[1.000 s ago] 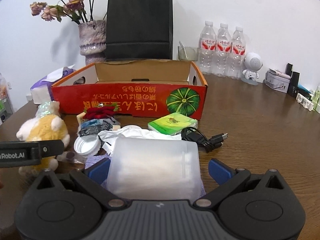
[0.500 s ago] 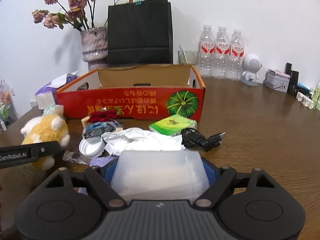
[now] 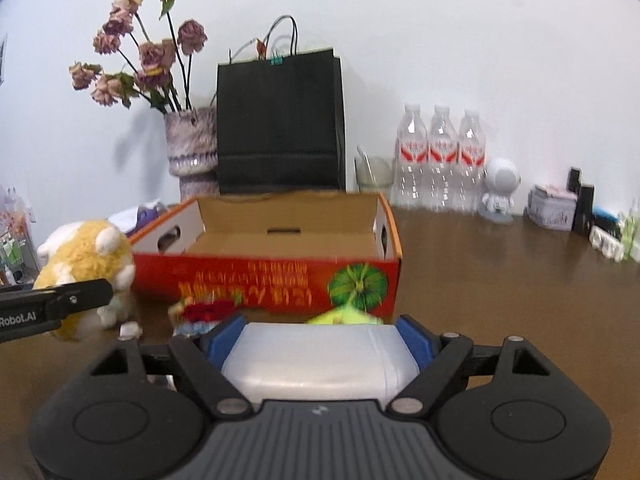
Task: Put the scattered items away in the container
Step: 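Carry the plush toy and clear container into the cardboard box and release both, then withdraw both grippers from the box back toward the scattered items, then grasp the purple drawstring pouch with the right gripper and lift it, then carry the purple pouch over the box and release it inside, then return the right gripper to the table items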
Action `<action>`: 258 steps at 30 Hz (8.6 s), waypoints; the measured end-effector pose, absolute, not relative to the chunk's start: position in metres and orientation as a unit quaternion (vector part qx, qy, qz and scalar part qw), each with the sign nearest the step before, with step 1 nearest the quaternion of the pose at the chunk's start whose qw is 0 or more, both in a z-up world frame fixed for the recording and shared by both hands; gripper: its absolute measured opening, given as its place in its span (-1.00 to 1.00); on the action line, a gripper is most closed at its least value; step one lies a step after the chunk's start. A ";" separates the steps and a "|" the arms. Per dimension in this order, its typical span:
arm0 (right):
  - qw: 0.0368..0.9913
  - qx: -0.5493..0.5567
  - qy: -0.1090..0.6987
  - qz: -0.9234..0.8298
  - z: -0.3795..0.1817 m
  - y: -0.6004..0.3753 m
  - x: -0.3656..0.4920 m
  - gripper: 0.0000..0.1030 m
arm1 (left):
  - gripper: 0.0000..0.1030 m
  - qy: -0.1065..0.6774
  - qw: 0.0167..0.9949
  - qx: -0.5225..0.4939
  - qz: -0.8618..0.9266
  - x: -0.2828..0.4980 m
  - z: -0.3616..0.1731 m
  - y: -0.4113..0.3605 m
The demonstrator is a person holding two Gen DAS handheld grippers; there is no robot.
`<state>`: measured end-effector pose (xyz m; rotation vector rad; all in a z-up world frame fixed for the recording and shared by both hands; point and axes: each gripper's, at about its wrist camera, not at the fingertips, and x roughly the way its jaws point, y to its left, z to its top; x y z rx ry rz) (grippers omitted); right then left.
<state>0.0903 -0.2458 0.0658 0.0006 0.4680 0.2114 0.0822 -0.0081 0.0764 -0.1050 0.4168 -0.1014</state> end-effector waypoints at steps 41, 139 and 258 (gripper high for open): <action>0.919 0.055 0.373 0.112 0.055 -0.219 0.312 1.00 | 1.00 0.380 0.922 -0.070 0.007 0.299 0.061 -0.002; 0.932 -0.092 0.290 0.196 0.011 -0.186 0.039 0.16 | 1.00 0.317 0.942 -0.023 -0.105 0.020 0.019 0.019; 0.925 0.024 0.327 0.191 0.079 -0.203 0.318 1.00 | 1.00 0.291 0.955 0.031 -0.045 0.296 0.089 0.009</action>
